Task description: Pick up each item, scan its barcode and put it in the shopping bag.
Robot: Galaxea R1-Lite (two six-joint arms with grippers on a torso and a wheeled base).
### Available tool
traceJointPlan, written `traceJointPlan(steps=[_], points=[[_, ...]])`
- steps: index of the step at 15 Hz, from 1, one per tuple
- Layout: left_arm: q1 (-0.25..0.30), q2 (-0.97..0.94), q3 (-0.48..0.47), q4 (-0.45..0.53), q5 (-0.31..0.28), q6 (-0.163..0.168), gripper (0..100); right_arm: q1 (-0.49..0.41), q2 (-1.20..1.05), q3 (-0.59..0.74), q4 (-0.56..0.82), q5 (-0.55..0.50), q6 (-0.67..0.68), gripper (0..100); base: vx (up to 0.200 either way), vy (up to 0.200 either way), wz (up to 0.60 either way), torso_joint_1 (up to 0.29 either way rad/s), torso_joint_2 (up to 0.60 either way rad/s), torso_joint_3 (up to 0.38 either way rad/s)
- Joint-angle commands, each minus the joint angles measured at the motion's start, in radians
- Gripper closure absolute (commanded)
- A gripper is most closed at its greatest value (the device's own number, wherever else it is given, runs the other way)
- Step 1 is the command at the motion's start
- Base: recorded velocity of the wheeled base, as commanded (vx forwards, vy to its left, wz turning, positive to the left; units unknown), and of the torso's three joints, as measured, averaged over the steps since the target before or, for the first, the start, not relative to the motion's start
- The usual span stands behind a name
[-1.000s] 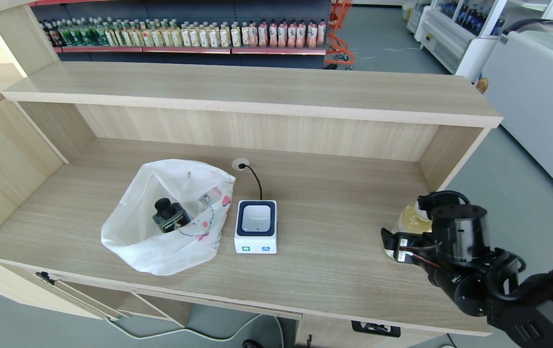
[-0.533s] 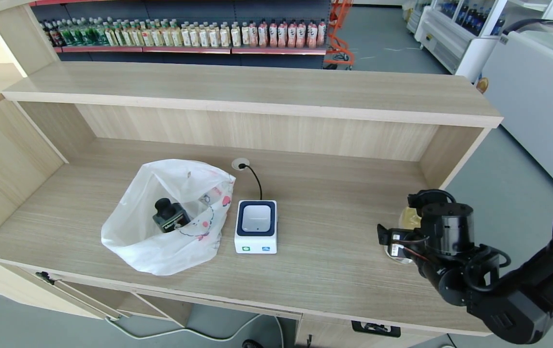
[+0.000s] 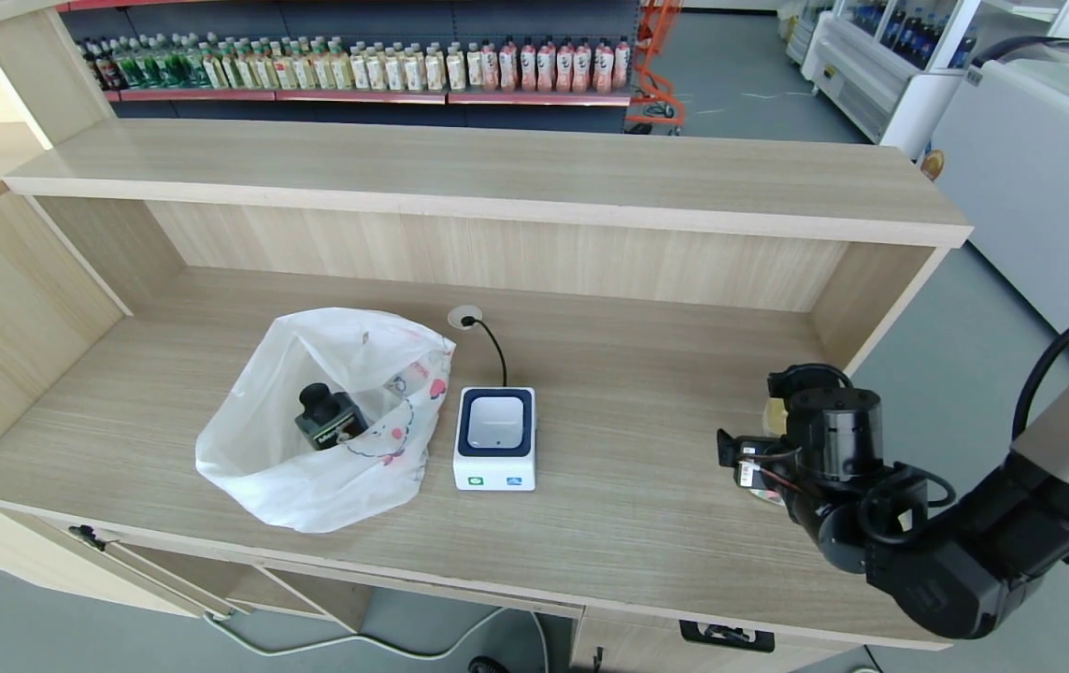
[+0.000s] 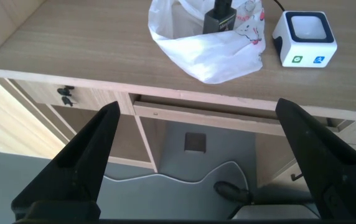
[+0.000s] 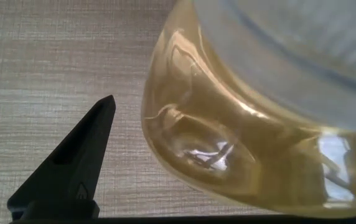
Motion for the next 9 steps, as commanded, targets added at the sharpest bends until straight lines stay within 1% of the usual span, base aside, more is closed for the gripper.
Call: traceJointPlan(steps=[1,3,4,9], points=[[0.000,0.000,0.000,0.000,0.000,0.000,0,0.002,0.005,-0.004,-0.007,0.002,0.000,0,0.000,0.000,0.00,0.000,0.00,0.000],[0.000,0.000,0.000,0.000,0.000,0.000,0,0.002,0.002,0.002,-0.039,0.019,-0.011,0,0.000,0.000,0.00,0.000,0.00,0.000],[0.000,0.000,0.000,0.000,0.000,0.000,0,-0.001,-0.004,0.003,-0.041,0.027,-0.034,100,0.000,0.000,0.00,0.000,0.00,0.000],[0.000,0.000,0.000,0.000,0.000,0.000,0,-0.009,-0.015,0.012,-0.041,0.031,-0.068,100,0.000,0.000,0.00,0.000,0.00,0.000]])
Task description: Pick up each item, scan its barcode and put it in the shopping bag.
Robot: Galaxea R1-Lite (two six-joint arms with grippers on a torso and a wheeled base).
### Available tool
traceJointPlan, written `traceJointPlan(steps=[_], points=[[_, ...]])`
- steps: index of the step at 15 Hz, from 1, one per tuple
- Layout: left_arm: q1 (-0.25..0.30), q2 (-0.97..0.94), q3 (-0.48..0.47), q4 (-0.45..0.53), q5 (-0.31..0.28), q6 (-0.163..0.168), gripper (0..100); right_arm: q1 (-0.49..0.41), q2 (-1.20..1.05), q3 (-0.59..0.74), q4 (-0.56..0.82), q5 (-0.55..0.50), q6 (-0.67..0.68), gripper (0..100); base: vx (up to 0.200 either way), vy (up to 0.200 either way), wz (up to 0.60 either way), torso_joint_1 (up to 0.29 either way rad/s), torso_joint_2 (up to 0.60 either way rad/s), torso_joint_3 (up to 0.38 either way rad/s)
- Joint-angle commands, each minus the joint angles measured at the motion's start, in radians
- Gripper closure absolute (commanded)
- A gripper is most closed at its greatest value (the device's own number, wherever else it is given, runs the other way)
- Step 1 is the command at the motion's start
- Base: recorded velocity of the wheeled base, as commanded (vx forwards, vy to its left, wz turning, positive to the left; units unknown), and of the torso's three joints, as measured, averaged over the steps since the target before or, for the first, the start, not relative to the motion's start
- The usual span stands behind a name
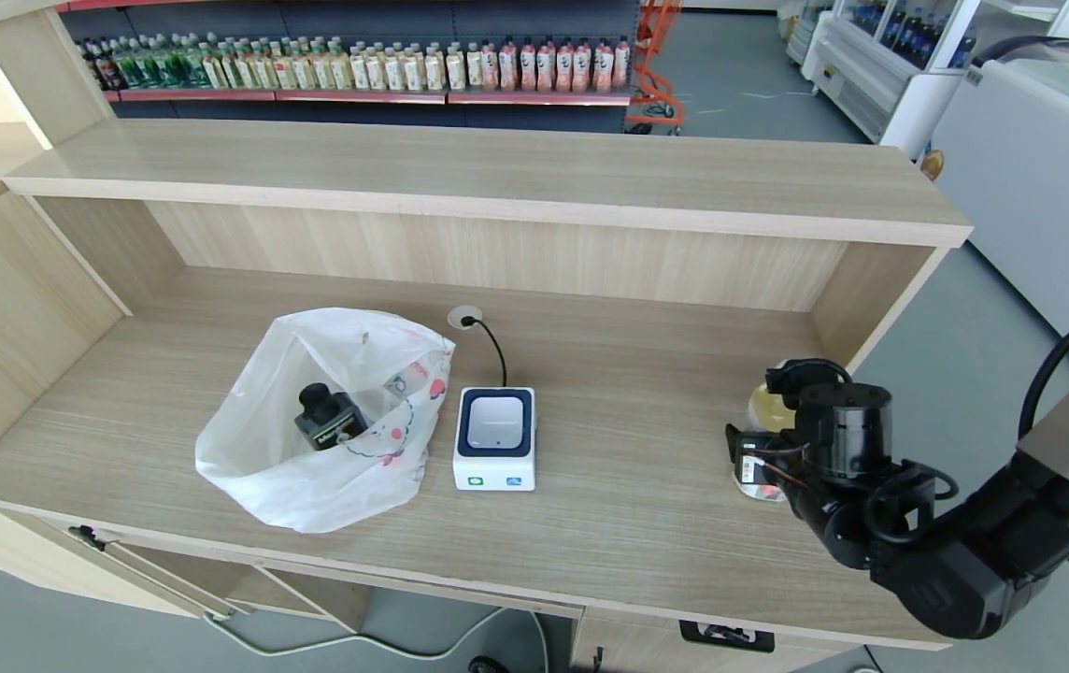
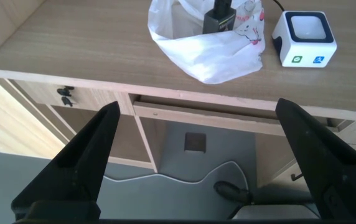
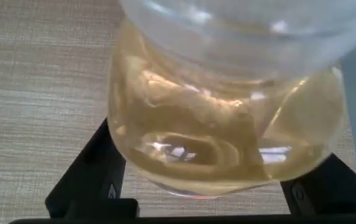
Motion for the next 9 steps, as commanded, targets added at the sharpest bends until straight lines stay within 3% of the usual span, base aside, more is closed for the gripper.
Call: traceJointPlan(steps=[1,6,9], points=[[0.000,0.000,0.000,0.000,0.000,0.000,0,0.000,-0.007,0.013,-0.001,0.000,-0.002,100,0.000,0.000,0.00,0.000,0.00,0.000],[0.000,0.000,0.000,0.000,0.000,0.000,0,-0.017,-0.002,0.043,0.000,0.015,-0.031,100,0.000,0.000,0.00,0.000,0.00,0.000],[0.000,0.000,0.000,0.000,0.000,0.000,0,-0.084,-0.090,0.016,0.014,0.188,-0.035,100,0.000,0.000,0.00,0.000,0.00,0.000]])
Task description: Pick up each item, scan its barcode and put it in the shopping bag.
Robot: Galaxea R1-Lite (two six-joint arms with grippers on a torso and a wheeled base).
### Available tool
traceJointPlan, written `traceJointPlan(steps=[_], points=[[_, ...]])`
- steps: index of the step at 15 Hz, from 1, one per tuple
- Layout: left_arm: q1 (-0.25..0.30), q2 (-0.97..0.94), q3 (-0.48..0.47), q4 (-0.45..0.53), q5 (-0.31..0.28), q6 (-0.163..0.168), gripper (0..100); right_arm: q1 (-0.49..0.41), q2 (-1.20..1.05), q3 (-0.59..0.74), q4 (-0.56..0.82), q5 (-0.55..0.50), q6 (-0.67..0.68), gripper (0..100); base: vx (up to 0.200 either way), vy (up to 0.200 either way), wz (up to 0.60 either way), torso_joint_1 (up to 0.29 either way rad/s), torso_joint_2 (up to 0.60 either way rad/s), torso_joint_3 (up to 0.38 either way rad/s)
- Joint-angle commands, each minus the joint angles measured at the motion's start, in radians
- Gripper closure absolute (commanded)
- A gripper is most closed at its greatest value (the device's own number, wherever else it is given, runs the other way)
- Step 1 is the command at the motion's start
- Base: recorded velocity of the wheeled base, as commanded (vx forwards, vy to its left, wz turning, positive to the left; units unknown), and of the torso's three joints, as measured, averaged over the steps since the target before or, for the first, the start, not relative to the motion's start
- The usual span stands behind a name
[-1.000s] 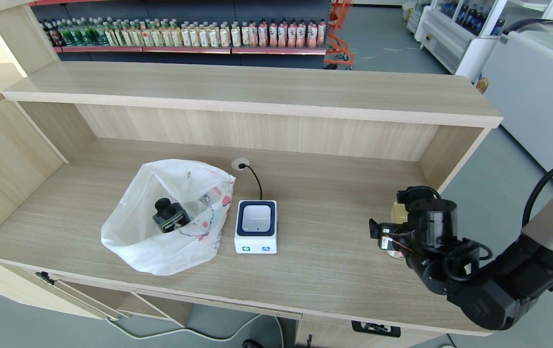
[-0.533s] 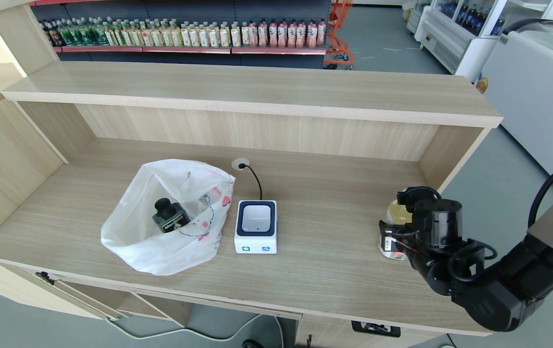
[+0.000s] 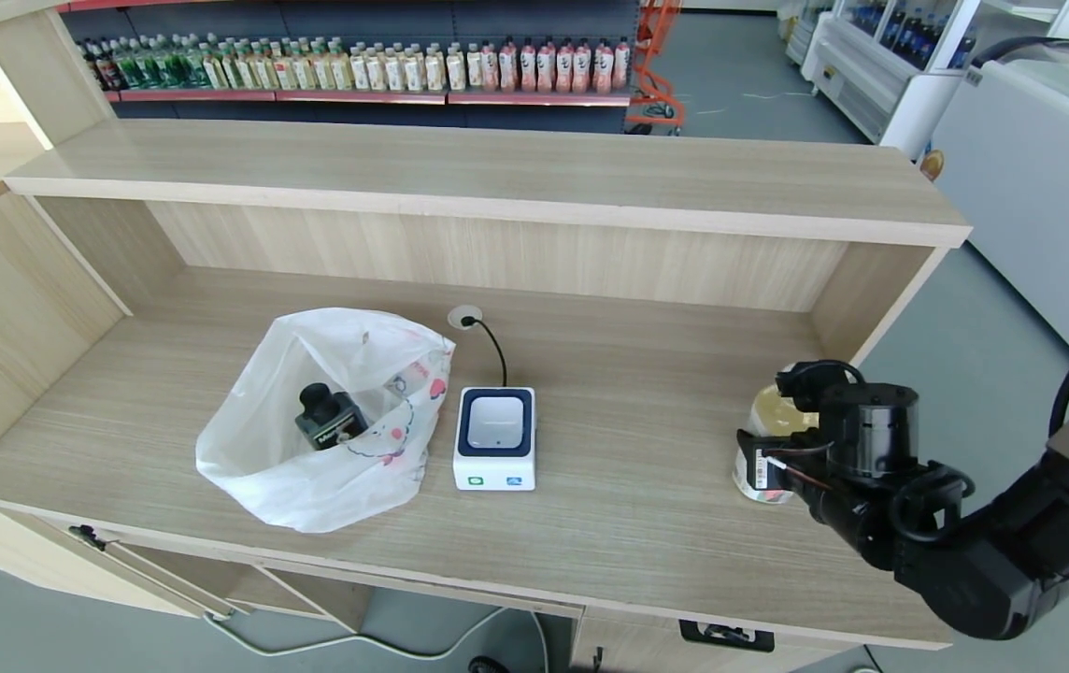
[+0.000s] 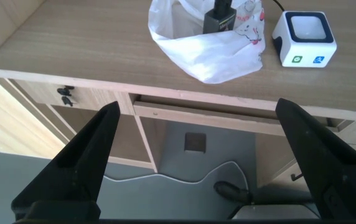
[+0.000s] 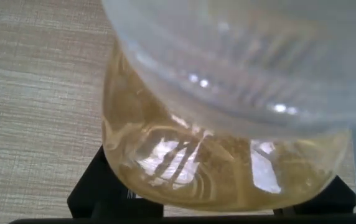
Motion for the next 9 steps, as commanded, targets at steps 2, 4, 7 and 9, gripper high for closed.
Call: traceJointPlan(steps=[2,4,7,9], points=[[0.000,0.000,0.000,0.000,0.000,0.000,0,-0.084,-0.185,-0.035,0.098,0.259,-0.005,100,0.000,0.000,0.00,0.000,0.00,0.000],[0.000,0.001,0.000,0.000,0.000,0.000,0,-0.118,-0.326,-0.059,0.230,0.511,0.004,100,0.000,0.000,0.00,0.000,0.00,0.000],[0.000,0.000,0.000,0.000,0.000,0.000,0,-0.122,-0.524,-0.116,0.385,0.910,0.037,100,0.000,0.000,0.00,0.000,0.00,0.000],[0.000,0.000,0.000,0.000,0.000,0.000,0,-0.076,-0.619,-0.193,0.514,1.065,0.083,100,0.000,0.000,0.00,0.000,0.00,0.000]])
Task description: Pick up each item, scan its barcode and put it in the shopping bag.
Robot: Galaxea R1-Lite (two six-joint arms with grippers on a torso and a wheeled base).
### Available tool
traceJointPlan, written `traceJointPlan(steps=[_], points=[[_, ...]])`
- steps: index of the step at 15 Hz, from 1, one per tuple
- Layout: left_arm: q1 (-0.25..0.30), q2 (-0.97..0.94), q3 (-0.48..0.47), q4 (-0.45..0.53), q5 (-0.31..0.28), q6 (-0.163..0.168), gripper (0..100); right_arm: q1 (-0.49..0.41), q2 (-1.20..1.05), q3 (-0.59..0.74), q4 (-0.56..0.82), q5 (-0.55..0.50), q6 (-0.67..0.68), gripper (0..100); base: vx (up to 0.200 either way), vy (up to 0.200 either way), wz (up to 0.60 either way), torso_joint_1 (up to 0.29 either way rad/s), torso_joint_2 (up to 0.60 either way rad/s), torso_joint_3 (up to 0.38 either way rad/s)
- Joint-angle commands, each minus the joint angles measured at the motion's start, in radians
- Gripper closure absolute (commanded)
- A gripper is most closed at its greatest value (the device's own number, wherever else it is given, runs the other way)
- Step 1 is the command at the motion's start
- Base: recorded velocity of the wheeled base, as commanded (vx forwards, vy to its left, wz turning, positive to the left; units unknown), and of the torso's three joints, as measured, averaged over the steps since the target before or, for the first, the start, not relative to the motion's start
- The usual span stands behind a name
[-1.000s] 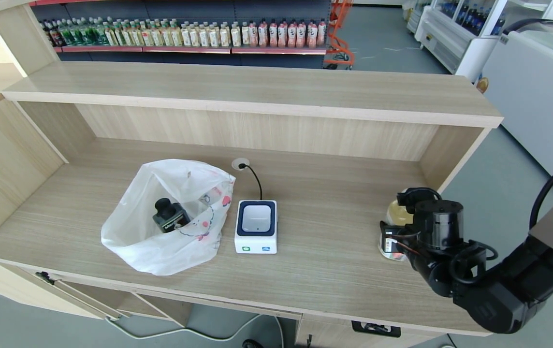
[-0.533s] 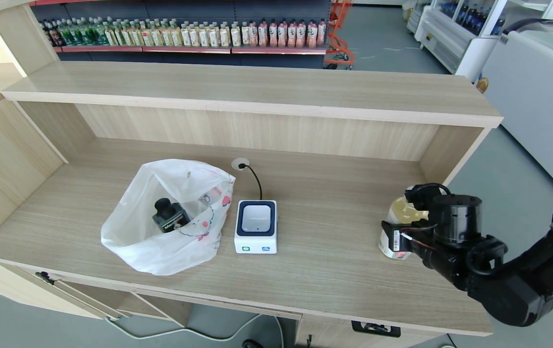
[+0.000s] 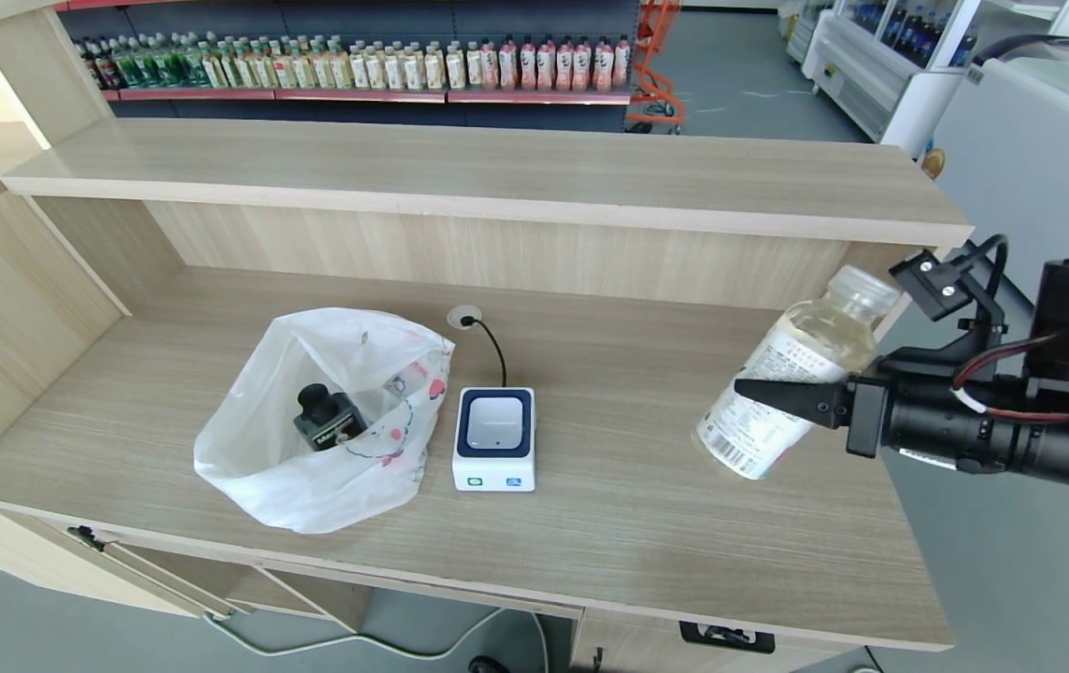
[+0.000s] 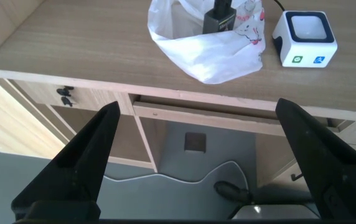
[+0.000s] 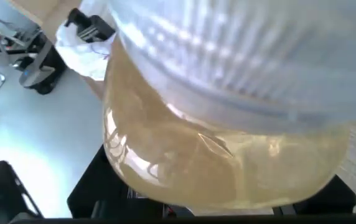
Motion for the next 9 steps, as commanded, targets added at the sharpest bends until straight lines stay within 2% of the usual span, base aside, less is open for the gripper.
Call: traceJointPlan(steps=[1,2,3,5,9], points=[[0.000,0.000,0.000,0.000,0.000,0.000,0,0.072,-0.188,-0.107,0.109,0.110,0.059,100,0.000,0.000,0.00,0.000,0.00,0.000],[0.000,0.000,0.000,0.000,0.000,0.000,0,0.095,-0.206,-0.130,0.134,0.126,0.079,100,0.000,0.000,0.00,0.000,0.00,0.000],[0.000,0.000,0.000,0.000,0.000,0.000,0,0.162,-0.240,-0.175,0.188,0.154,0.114,100,0.000,0.000,0.00,0.000,0.00,0.000],[0.000,0.000,0.000,0.000,0.000,0.000,0,0.236,-0.272,-0.210,0.257,0.169,0.120,100,0.000,0.000,0.00,0.000,0.00,0.000],[0.000,0.000,0.000,0.000,0.000,0.000,0,0.343,-0.309,-0.267,0.364,0.171,0.121,100,0.000,0.000,0.00,0.000,0.00,0.000]])
